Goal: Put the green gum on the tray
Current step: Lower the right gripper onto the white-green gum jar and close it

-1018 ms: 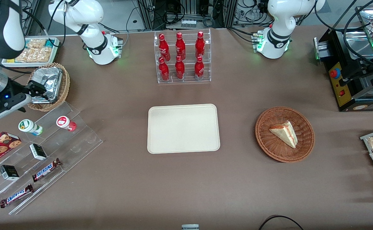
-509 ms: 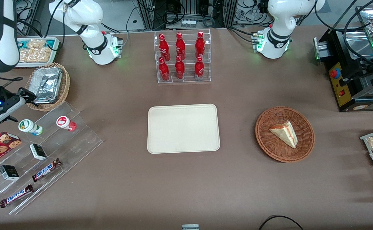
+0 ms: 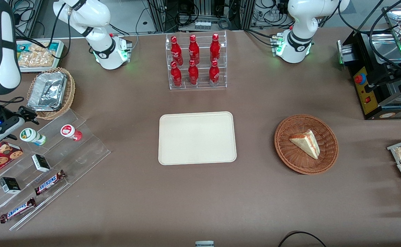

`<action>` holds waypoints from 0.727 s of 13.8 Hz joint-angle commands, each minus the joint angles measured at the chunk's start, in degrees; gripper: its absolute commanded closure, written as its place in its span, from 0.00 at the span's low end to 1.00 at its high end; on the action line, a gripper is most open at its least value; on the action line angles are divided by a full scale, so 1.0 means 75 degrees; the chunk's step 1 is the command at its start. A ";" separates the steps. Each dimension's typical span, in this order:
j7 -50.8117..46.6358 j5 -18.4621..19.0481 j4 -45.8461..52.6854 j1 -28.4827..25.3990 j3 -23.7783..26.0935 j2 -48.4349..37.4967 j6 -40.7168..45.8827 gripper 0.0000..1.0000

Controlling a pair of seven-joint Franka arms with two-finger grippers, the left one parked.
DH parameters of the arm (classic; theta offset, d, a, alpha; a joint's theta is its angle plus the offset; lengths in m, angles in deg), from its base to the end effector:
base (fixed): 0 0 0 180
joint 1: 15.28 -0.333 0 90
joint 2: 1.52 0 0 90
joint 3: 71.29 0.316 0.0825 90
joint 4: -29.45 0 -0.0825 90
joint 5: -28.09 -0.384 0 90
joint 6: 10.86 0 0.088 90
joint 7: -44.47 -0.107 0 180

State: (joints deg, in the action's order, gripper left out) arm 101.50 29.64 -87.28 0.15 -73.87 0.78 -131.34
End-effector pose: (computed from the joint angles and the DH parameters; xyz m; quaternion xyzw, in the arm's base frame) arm 0.5337 -0.1747 0.4265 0.9402 0.3403 0.0023 0.0177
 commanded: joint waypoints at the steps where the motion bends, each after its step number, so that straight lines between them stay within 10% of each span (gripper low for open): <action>1: -0.0397 0.0050 0.0095 0.0157 0.0039 0.0173 -0.0154 0.00; 10: -0.0280 0.0074 0.0095 0.0263 0.0039 0.0536 -0.0598 0.00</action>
State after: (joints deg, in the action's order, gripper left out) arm 99.64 29.64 -87.26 1.56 -73.90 3.51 -134.20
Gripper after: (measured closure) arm 0.000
